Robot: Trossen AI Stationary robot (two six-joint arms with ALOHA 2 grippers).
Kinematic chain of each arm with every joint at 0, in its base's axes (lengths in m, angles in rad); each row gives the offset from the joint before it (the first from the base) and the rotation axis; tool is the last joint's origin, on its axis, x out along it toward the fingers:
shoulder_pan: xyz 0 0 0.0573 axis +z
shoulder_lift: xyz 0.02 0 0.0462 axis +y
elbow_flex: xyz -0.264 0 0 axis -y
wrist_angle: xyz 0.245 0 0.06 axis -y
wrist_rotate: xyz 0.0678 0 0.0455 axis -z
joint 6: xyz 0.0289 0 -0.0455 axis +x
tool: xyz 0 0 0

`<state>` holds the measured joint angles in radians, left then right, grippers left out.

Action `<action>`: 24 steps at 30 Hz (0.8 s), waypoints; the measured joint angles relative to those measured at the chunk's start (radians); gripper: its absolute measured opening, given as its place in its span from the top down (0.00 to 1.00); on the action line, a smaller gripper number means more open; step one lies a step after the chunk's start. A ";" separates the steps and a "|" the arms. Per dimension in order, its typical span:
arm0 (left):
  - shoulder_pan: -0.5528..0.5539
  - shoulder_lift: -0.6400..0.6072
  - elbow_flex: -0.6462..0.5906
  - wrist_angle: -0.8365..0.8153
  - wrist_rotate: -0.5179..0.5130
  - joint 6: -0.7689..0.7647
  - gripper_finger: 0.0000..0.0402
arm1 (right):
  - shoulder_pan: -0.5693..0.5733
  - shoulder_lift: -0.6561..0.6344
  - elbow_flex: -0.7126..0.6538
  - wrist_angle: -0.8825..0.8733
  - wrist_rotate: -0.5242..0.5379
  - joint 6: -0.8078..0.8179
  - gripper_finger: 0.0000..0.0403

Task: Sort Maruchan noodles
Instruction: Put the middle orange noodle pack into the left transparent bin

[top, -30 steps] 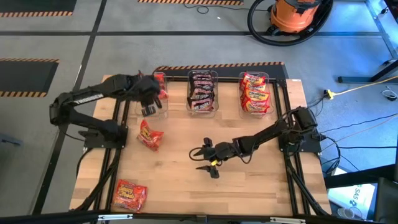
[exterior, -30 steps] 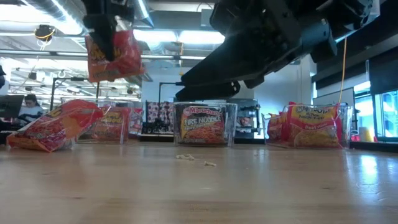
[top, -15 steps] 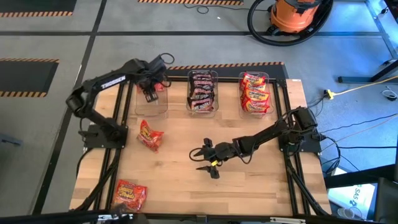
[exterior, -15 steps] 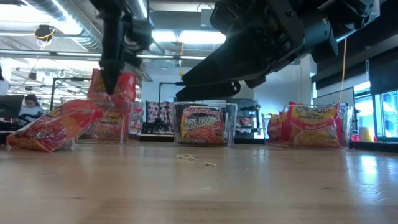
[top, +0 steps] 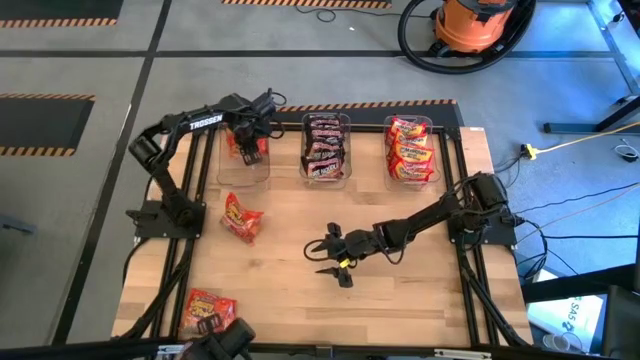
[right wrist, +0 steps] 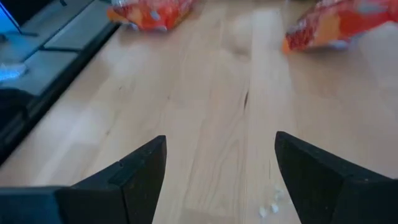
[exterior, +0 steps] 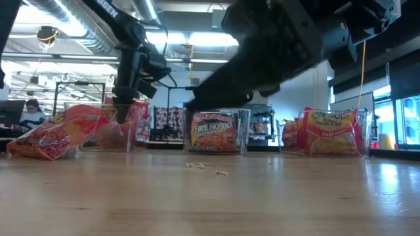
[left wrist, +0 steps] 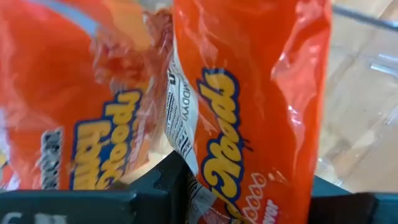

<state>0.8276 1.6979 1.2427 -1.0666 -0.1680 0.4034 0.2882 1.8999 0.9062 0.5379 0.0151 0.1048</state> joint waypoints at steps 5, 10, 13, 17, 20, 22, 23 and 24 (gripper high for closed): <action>0.000 0.019 0.000 0.050 -0.002 0.002 0.59 | 0.000 0.033 -0.001 0.046 -0.023 0.018 0.31; 0.003 0.018 0.000 0.054 -0.021 0.011 0.51 | 0.000 0.044 -0.001 0.067 -0.035 0.020 0.31; 0.000 0.018 0.000 0.049 -0.075 0.015 0.49 | 0.000 0.044 -0.001 0.067 -0.035 0.020 0.31; -0.001 0.014 0.000 0.048 -0.085 0.026 0.49 | 0.000 0.044 -0.001 0.070 -0.035 0.021 0.31; 0.002 0.012 0.000 0.049 -0.122 0.026 0.49 | 0.000 0.044 -0.001 0.072 -0.035 0.021 0.31; -0.002 0.010 0.000 0.049 -0.137 0.025 0.49 | 0.000 0.044 -0.001 0.073 -0.035 0.021 0.31; -0.004 0.007 0.000 0.048 -0.135 0.025 0.49 | 0.000 0.044 -0.001 0.074 -0.035 0.021 0.31; -0.007 0.001 0.000 0.046 -0.136 0.025 0.49 | 0.000 0.044 -0.001 0.074 -0.035 0.021 0.31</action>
<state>0.8206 1.6986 1.2427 -1.0202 -0.3044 0.4286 0.2878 1.9438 0.9051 0.6117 -0.0196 0.1257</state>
